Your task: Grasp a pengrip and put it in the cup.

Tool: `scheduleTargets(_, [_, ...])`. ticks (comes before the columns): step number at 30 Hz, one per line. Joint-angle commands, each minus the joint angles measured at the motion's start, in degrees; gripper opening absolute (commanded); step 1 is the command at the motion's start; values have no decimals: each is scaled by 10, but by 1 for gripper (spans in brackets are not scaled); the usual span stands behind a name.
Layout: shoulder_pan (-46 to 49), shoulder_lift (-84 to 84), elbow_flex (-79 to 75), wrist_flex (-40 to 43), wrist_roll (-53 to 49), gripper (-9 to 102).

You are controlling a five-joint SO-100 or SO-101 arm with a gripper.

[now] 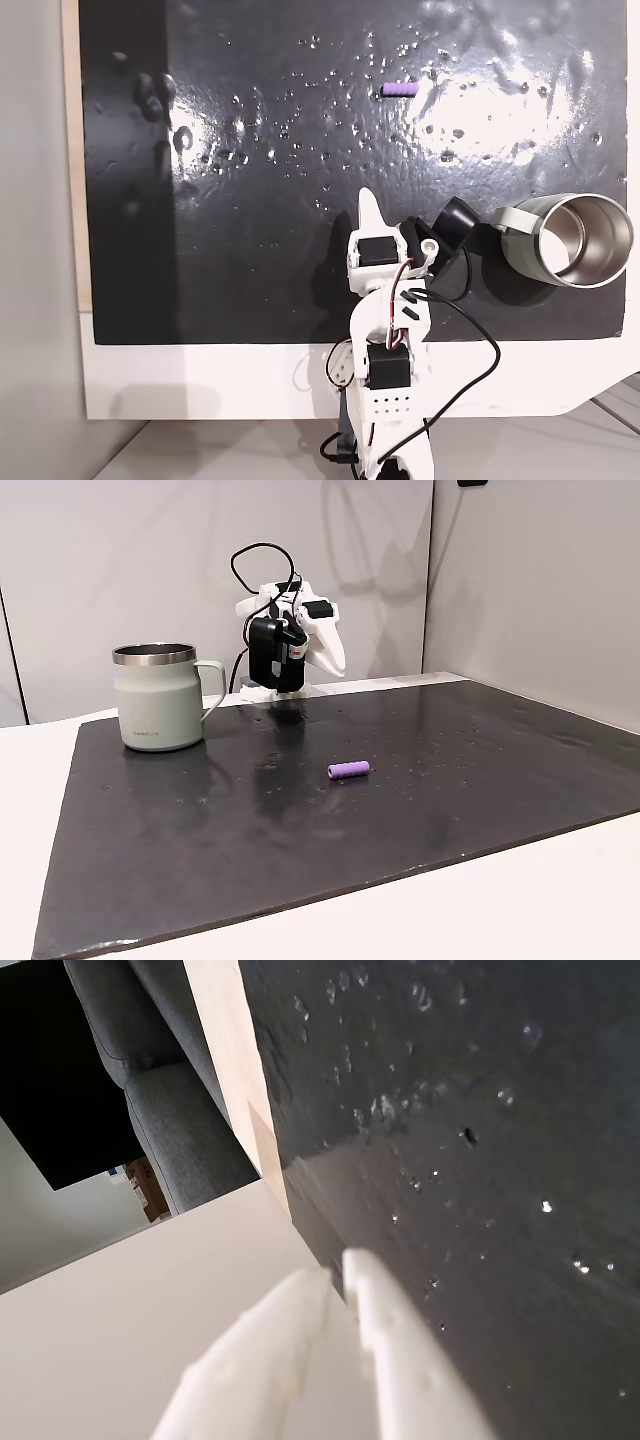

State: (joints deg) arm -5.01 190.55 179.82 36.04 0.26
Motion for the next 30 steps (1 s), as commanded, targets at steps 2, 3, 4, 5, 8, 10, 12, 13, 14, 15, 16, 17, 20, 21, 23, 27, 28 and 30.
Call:
scheduleTargets(2, [-7, 7, 29, 2, -7, 0])
scheduleTargets(3, [-7, 7, 29, 2, -7, 0])
scheduleTargets(4, [-7, 7, 29, 2, -7, 0])
scheduleTargets(5, [-7, 7, 29, 2, -7, 0])
scheduleTargets(8, [-7, 7, 29, 2, -7, 0])
scheduleTargets(10, [-7, 7, 29, 2, -8, 0])
scheduleTargets(12, [-8, 7, 29, 1, -14, 0])
scheduleTargets(13, [-8, 7, 26, 3, -25, 0])
scheduleTargets(14, [-6, 7, 18, 11, -33, 0])
scheduleTargets(15, [0, 7, 4, 20, -33, 0])
scheduleTargets(16, [4, 7, -9, 25, -33, 0])
scheduleTargets(17, [4, 7, -24, 30, -37, 0])
scheduleTargets(20, [-10, -3, -78, 49, -47, 0])
scheduleTargets(21, [-17, -24, -104, 54, -47, 0])
scheduleTargets(23, [-26, -94, -167, 57, -39, 0])
scheduleTargets(27, [-35, -238, -308, 75, -3, 0])
scheduleTargets(28, [-40, -267, -342, 83, 3, 0])
scheduleTargets(30, [-49, -323, -415, 106, 11, 0])
